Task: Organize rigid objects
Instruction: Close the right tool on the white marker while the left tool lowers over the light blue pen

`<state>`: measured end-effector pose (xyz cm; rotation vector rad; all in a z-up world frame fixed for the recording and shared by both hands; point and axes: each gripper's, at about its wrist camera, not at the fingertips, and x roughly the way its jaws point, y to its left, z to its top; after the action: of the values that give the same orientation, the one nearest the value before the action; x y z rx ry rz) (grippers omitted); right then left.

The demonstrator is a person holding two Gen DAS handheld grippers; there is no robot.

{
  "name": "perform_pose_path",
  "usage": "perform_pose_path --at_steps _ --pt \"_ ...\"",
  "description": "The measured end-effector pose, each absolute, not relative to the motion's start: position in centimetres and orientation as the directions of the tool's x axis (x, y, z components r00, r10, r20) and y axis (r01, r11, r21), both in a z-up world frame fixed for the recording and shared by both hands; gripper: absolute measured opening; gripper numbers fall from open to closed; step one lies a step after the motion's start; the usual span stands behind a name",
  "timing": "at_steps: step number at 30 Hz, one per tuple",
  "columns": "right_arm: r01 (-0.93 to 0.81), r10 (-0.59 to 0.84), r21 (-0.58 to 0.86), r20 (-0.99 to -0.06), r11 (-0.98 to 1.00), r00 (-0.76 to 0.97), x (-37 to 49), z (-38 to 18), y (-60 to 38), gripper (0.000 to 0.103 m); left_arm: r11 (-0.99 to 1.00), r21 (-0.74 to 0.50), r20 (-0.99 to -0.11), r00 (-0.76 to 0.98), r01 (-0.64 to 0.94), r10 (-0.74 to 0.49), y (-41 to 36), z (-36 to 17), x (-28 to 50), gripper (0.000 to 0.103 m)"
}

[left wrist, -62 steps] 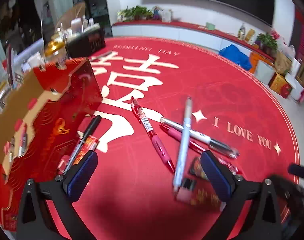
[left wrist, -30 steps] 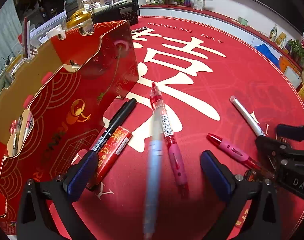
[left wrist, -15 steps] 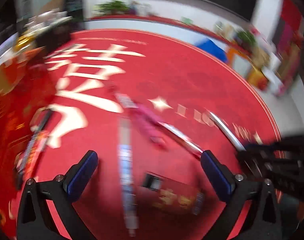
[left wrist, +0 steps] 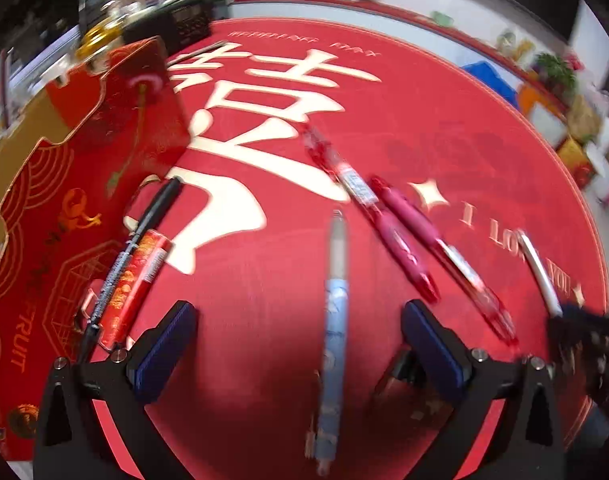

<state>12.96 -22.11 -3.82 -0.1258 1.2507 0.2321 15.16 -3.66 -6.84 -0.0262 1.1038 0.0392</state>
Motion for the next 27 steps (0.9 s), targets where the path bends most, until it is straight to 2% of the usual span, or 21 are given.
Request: perform_pose_path --at_steps 6,23,25,26,27 --pt "-0.296 0.084 -0.007 -0.952 0.955 0.293 13.7 -3.9 -20.8 0.016 0.997 -0.003 -0.892 0.45 0.073 -0.036 -5.3 -6.8 14.8 0.103" --pt "-0.332 0.064 -0.028 -0.963 0.943 0.264 14.5 -4.0 -19.9 0.016 0.999 -0.006 -0.882 0.471 0.05 -0.029 -6.2 -6.8 14.5 0.102" --pt "-0.327 0.056 -0.036 -0.962 0.944 0.266 14.5 -4.0 -19.7 0.014 0.997 -0.007 -0.888 0.458 0.076 -0.041 -6.8 -6.7 14.3 0.099" --pt "-0.325 0.054 -0.036 -0.963 0.945 0.264 14.5 -4.0 -19.6 0.013 0.996 -0.008 -0.887 0.46 0.089 -0.049 -6.9 -6.6 14.2 0.091" --pt "-0.317 0.056 -0.03 -0.964 0.948 0.259 14.5 -4.0 -19.6 0.011 0.994 -0.009 -0.885 0.462 0.112 -0.06 -7.2 -6.3 14.0 0.076"
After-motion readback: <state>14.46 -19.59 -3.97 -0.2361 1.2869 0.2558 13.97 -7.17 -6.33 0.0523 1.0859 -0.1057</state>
